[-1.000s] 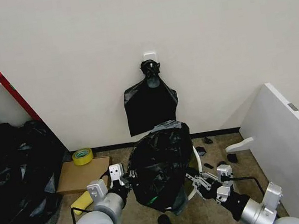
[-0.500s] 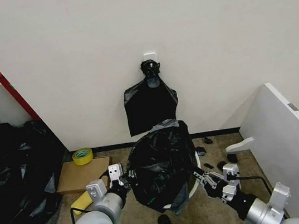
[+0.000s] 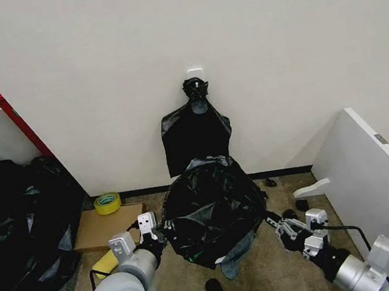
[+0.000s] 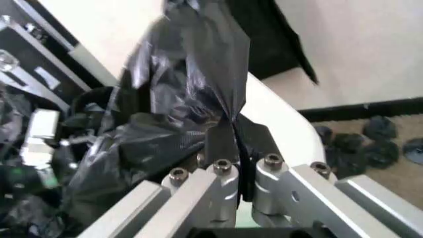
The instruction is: Place the garbage bag over the trash bin.
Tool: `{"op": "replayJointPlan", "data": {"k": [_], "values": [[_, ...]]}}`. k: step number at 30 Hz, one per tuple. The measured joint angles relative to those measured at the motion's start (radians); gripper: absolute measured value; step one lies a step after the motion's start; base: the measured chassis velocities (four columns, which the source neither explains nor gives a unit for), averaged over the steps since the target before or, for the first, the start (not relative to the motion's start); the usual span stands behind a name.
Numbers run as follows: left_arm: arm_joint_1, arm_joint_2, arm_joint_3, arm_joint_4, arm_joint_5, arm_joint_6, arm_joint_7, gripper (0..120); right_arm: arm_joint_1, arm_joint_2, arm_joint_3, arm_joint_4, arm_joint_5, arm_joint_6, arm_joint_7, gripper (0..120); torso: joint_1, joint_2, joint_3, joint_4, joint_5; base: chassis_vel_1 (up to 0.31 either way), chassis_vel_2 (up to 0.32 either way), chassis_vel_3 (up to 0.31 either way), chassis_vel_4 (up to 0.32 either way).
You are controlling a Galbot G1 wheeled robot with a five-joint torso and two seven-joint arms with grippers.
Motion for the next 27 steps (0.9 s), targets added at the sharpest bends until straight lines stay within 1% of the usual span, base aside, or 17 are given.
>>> {"op": "replayJointPlan", "data": {"k": [7,11,15,20,27], "values": [[0.004,0.006,-0.012,-0.036,-0.068,0.021,-0.013,0,0.049,0.005,-0.023,-0.120,-0.010,-0.001,-0.014,0,0.000,0.000,0.000,0.0001,0.0002,0.000,0.000,0.000,0.000],[0.004,0.007,-0.014,-0.046,-0.096,0.027,-0.025,0,0.070,0.008,-0.033,-0.158,-0.016,0.004,-0.037,0,0.000,0.000,0.000,0.0001,0.0001,0.000,0.000,0.000,0.000],[-0.004,0.003,-0.015,-0.052,-0.133,0.033,-0.045,0,0.106,0.020,-0.055,-0.223,-0.062,0.030,-0.076,0,0.000,0.000,0.000,0.0000,0.0000,0.000,0.000,0.000,0.000],[-0.010,-0.004,-0.012,-0.052,-0.147,0.033,-0.062,0,0.132,0.041,-0.078,-0.265,-0.119,0.051,-0.087,0,0.000,0.000,0.000,0.0001,0.0000,0.000,0.000,0.000,0.000],[-0.010,-0.008,-0.013,-0.038,-0.149,0.029,-0.073,0,0.108,0.051,-0.080,-0.254,-0.139,0.070,-0.089,0,0.000,0.000,0.000,0.0000,0.0000,0.000,0.000,0.000,0.000]]}}
